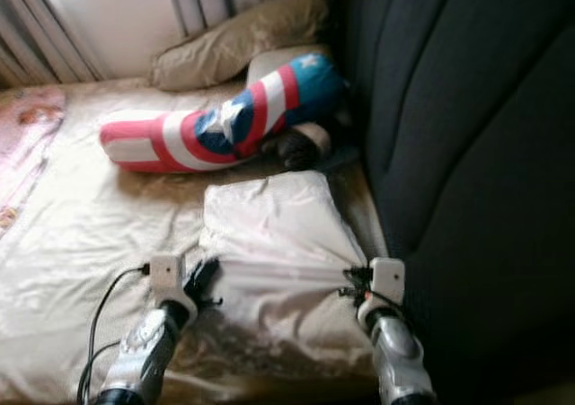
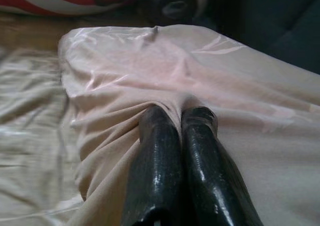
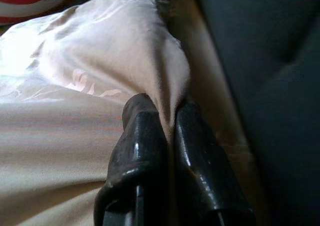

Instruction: Clean up the room

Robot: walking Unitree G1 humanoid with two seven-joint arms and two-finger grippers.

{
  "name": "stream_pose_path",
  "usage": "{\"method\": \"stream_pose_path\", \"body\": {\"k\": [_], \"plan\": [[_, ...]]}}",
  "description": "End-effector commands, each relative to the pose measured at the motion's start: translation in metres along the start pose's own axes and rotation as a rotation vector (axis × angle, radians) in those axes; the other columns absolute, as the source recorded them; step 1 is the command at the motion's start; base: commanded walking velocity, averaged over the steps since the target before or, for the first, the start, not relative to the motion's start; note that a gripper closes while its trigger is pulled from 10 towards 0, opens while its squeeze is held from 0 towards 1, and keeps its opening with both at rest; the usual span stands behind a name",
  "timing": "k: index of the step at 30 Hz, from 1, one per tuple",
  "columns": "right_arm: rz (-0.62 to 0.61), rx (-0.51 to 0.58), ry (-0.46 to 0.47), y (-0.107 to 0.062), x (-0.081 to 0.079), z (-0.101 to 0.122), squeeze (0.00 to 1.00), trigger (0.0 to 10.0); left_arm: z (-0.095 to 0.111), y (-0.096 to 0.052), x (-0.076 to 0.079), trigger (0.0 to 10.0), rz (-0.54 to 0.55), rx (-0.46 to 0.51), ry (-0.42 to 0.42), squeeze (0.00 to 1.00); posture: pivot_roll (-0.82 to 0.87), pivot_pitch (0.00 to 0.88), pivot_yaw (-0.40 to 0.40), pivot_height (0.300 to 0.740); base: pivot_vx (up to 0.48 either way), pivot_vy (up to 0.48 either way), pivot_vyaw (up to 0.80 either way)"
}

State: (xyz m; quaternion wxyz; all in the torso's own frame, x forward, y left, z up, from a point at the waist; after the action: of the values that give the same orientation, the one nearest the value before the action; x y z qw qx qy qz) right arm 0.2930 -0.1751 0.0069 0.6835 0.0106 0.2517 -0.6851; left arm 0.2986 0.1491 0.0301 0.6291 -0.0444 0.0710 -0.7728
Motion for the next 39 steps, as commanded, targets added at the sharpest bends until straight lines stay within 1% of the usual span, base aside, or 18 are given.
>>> {"method": "stream_pose_path", "body": {"k": [1,4,22,24,26,33,35,39], "plan": [[-0.064,0.104,0.013,-0.001,0.016,0.023,0.0,10.0,0.019,0.0,-0.027,10.0,0.105,0.081,0.038,0.0,-0.03,0.0,0.041,0.74,0.0,0.0,-0.76],[-0.061,0.109,0.024,-0.001,0.015,0.023,0.0,10.0,0.019,0.0,-0.027,10.0,0.111,0.081,0.035,0.0,-0.04,0.0,0.042,0.74,0.0,0.0,-0.65],[-0.053,0.095,0.018,0.001,0.013,0.021,0.0,10.0,0.019,0.001,-0.029,10.0,0.113,0.067,0.044,0.0,-0.03,0.0,0.048,0.74,0.0,0.0,0.0],[-0.052,0.086,0.004,0.001,0.013,0.021,0.0,10.0,0.018,0.001,-0.029,10.0,0.113,0.063,0.041,0.0,-0.03,0.0,0.048,0.74,0.0,0.0,0.0],[-0.038,0.079,-0.041,0.002,0.012,0.022,0.0,10.0,0.018,0.001,-0.029,10.0,0.111,0.064,0.032,0.0,-0.03,0.0,0.049,0.74,0.0,0.0,0.0],[-0.022,0.073,-0.057,0.003,0.009,0.021,0.0,10.0,0.018,0.0,-0.028,10.0,0.111,0.065,0.025,0.0,-0.03,0.0,0.048,0.74,0.0,0.0,0.0],[-0.009,0.067,-0.081,0.004,0.007,0.021,0.0,10.0,0.018,0.0,-0.028,10.0,0.109,0.063,0.022,0.0,-0.03,0.0,0.048,0.74,0.259,0.0,0.0],[-0.005,0.067,-0.088,0.004,0.006,0.021,0.0,10.0,0.018,0.0,-0.028,10.0,0.108,0.062,0.022,0.0,-0.03,0.0,0.049,0.74,0.289,0.0,0.0]]}}
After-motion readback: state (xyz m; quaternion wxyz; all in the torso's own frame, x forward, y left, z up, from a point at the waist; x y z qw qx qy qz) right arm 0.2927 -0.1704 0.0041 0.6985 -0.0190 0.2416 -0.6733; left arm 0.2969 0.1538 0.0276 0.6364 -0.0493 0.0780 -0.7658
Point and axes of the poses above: a point about 5 cm out from each wrist's last joint towards the gripper, its own y axis pointing out of the wrist towards the gripper, its own z axis along the axis of the wrist's last joint, x = y × z, the point moved 1 cm from there along y, pointing out of the wrist towards the gripper, and after that the axes turned 14 degrees about y, right-handed, at the moved point
